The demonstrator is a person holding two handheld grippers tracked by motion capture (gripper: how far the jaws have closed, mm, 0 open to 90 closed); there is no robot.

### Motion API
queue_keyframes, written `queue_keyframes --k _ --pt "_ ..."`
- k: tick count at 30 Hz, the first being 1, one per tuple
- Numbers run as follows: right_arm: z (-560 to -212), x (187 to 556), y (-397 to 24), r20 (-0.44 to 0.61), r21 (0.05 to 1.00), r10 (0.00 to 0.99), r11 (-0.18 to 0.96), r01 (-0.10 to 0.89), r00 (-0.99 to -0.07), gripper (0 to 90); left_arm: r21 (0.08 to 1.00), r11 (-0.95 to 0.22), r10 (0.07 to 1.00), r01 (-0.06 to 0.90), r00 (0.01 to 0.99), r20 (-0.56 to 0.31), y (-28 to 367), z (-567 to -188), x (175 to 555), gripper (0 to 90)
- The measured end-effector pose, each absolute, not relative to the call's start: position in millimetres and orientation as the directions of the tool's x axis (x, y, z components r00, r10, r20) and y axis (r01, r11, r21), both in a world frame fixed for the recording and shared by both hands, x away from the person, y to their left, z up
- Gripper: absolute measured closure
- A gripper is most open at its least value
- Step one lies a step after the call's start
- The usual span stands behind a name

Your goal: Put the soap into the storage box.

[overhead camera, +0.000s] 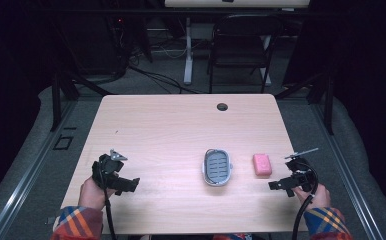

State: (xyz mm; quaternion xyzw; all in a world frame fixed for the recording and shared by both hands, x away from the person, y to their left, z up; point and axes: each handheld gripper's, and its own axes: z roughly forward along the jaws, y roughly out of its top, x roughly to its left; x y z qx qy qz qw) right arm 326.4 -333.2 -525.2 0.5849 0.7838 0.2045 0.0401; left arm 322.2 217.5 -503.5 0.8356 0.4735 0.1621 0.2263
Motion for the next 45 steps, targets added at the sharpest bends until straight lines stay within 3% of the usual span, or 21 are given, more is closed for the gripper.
queue_keyframes --k 23,29,45 --pt "-522.2 346.6 -324.6 0.188 0.338 0.942 0.204 0.919 -0.279 0.0 0.538 -0.462 0.849 0.704 0.527 0.039 218.8 -506.3 322.5 0.0" --pt "-521.8 356.2 -320.9 0.189 0.331 0.954 0.161 0.93 -0.232 0.0 0.53 -0.471 0.845 0.706 0.534 0.039 218.4 -506.8 323.0 0.0" --pt "-520.7 379.7 -297.7 0.183 0.318 0.951 0.182 0.931 -0.248 0.0 0.531 -0.497 0.825 0.687 0.563 0.044 214.8 -507.2 322.3 0.0"
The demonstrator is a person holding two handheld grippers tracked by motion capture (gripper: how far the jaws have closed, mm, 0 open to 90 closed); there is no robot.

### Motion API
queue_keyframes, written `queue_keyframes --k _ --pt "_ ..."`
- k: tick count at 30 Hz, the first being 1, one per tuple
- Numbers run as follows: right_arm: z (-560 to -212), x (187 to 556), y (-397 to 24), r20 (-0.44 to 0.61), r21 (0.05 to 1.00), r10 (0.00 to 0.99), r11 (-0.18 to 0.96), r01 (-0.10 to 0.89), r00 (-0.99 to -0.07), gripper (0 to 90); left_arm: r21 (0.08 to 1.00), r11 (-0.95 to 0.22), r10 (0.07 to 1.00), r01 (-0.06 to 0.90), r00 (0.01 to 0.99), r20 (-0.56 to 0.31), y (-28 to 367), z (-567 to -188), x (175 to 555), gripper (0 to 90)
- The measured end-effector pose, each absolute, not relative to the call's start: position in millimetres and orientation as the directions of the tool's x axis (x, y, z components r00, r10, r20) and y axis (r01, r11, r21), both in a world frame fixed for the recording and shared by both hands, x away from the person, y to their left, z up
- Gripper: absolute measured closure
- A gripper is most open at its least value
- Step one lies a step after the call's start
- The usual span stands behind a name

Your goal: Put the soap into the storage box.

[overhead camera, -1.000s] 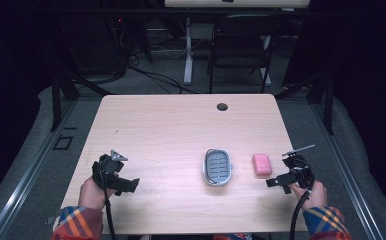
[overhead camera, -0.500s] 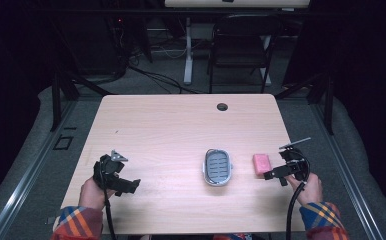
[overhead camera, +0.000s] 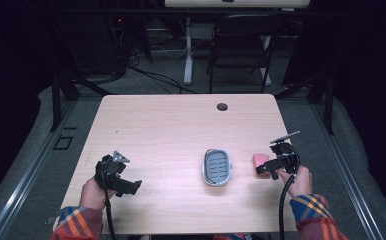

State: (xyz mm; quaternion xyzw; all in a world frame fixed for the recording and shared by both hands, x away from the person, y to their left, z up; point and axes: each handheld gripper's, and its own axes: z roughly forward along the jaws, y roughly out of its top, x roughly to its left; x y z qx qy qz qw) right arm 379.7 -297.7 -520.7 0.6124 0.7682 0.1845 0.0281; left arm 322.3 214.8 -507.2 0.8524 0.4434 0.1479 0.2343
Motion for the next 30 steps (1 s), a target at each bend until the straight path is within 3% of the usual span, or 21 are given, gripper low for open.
queue_keyframes --k 23,30 --pt "-530.4 409.2 -284.2 0.135 0.285 0.967 0.169 0.944 -0.214 0.0 0.527 -0.519 0.812 0.673 0.581 0.057 211.5 -507.3 321.0 0.0" --pt "-537.1 413.9 -283.3 0.135 0.273 0.975 0.136 0.952 -0.178 7.2 0.521 -0.523 0.809 0.674 0.585 0.056 212.0 -507.5 321.3 0.0"
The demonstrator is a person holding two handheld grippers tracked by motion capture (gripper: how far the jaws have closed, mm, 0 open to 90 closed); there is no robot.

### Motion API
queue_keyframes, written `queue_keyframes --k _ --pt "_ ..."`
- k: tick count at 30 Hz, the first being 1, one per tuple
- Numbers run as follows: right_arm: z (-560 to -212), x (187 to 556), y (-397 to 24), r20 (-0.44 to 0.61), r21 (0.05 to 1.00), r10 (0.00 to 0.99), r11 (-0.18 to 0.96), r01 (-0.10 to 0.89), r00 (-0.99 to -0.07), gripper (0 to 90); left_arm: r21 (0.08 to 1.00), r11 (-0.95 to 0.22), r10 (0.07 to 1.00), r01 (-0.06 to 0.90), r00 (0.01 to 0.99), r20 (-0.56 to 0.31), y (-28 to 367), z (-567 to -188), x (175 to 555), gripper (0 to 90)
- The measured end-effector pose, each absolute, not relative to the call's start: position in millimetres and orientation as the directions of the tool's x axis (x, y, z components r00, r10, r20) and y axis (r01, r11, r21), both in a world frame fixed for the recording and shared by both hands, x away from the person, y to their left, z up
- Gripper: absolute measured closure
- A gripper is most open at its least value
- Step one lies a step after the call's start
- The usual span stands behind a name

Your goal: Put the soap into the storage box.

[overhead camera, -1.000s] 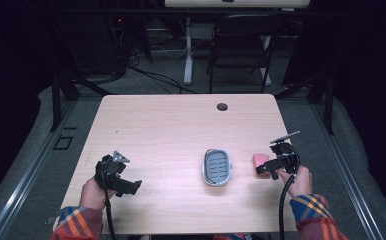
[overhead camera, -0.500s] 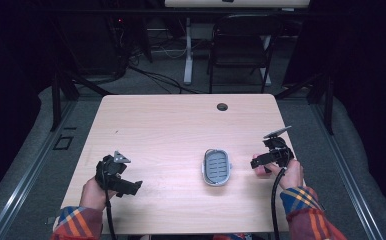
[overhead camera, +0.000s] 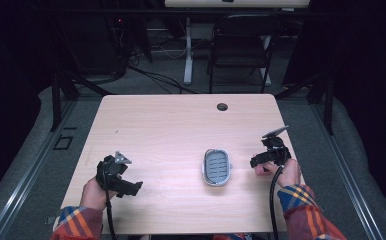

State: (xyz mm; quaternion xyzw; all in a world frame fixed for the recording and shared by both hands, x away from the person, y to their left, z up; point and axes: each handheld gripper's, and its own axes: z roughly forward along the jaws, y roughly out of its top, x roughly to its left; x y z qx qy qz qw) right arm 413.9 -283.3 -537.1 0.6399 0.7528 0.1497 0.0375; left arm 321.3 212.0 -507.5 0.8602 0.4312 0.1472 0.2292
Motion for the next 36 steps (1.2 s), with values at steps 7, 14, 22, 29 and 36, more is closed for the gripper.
queue_keyframes --k 7,14,22,29,36 --pt "-538.7 414.1 -282.5 0.137 0.256 0.976 0.129 0.958 -0.168 19.2 0.523 -0.526 0.808 0.67 0.586 0.062 211.4 -507.5 320.9 0.0" --pt "-541.6 413.6 -284.2 0.14 0.238 0.977 0.123 0.963 -0.159 29.1 0.52 -0.531 0.806 0.67 0.588 0.065 210.7 -507.7 320.9 0.1" --pt "-543.1 413.5 -282.9 0.14 0.225 0.98 0.11 0.968 -0.144 32.0 0.518 -0.535 0.804 0.668 0.591 0.068 210.6 -507.5 320.8 0.1" --pt "-544.0 413.8 -282.4 0.123 0.222 0.983 0.109 0.969 -0.138 35.6 0.519 -0.537 0.801 0.665 0.595 0.067 210.5 -507.5 320.8 0.1" --pt "-542.6 414.6 -281.5 0.109 0.216 0.983 0.123 0.969 -0.149 36.2 0.519 -0.537 0.801 0.665 0.595 0.066 210.3 -507.5 320.7 0.1"
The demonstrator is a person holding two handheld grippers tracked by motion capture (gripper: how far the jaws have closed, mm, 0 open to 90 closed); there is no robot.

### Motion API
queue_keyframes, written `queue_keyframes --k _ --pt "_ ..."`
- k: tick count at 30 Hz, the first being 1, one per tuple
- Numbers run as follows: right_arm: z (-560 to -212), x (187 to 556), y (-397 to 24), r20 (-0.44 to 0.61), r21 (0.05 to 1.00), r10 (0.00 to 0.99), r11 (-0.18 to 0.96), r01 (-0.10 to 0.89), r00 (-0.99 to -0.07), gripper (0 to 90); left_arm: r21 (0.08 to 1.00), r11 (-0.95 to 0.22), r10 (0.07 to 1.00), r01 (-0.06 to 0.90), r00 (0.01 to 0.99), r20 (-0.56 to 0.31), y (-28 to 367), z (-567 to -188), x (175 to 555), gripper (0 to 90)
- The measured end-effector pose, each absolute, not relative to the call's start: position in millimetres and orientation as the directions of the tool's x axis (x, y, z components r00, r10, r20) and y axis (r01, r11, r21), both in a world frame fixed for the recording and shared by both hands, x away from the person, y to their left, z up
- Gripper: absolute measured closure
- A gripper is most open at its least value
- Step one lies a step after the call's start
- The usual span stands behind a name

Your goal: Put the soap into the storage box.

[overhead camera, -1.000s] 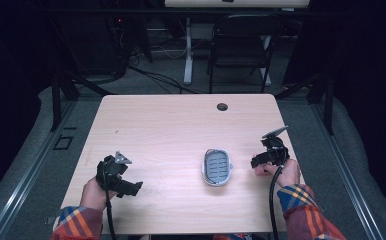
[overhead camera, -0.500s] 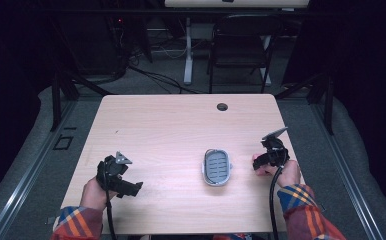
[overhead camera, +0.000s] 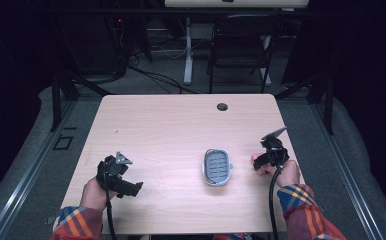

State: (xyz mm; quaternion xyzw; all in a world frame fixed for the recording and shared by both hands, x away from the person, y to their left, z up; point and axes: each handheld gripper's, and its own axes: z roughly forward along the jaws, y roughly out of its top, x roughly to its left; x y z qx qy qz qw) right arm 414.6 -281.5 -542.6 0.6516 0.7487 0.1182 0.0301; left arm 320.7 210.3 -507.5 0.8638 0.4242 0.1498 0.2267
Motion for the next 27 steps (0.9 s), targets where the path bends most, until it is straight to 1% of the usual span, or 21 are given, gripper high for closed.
queue_keyframes --k 6,9,10,14,16,17,18,19,23,27 --pt "-540.2 414.3 -282.8 0.132 0.212 0.975 0.149 0.966 -0.179 36.3 0.519 -0.54 0.799 0.663 0.597 0.068 210.4 -507.3 320.5 0.1" --pt "-537.7 413.9 -282.2 0.139 0.203 0.974 0.148 0.968 -0.178 36.3 0.519 -0.54 0.799 0.662 0.597 0.069 210.4 -507.3 320.4 0.1" --pt "-537.5 412.9 -282.1 0.138 0.219 0.975 0.143 0.965 -0.175 36.3 0.52 -0.54 0.798 0.662 0.598 0.069 210.4 -507.3 320.5 0.1" --pt "-529.7 411.5 -283.3 0.156 0.218 0.969 0.157 0.963 -0.193 36.4 0.521 -0.541 0.798 0.661 0.598 0.07 210.3 -507.3 320.4 0.1" --pt "-529.1 410.1 -282.3 0.165 0.246 0.968 0.143 0.959 -0.187 36.4 0.521 -0.541 0.798 0.661 0.598 0.07 210.3 -507.3 320.4 0.1" --pt "-526.9 410.2 -284.1 0.162 0.232 0.965 0.167 0.958 -0.207 36.4 0.521 -0.541 0.798 0.66 0.599 0.07 210.3 -507.3 320.4 0.1" --pt "-527.0 409.3 -282.8 0.166 0.242 0.967 0.15 0.958 -0.194 36.4 0.52 -0.542 0.797 0.66 0.6 0.07 210.2 -507.2 320.4 0.1" --pt "-524.8 409.6 -283.9 0.168 0.232 0.962 0.173 0.957 -0.215 36.4 0.52 -0.542 0.798 0.66 0.599 0.071 209.9 -507.2 320.2 0.1" --pt "-522.5 407.3 -281.7 0.183 0.251 0.957 0.176 0.952 -0.225 36.4 0.519 -0.543 0.797 0.66 0.6 0.071 209.9 -507.2 320.2 0.1" --pt "-519.6 407.3 -281.6 0.184 0.229 0.949 0.212 0.95 -0.257 36.5 0.519 -0.543 0.797 0.66 0.6 0.071 209.8 -507.3 320.2 0.1"
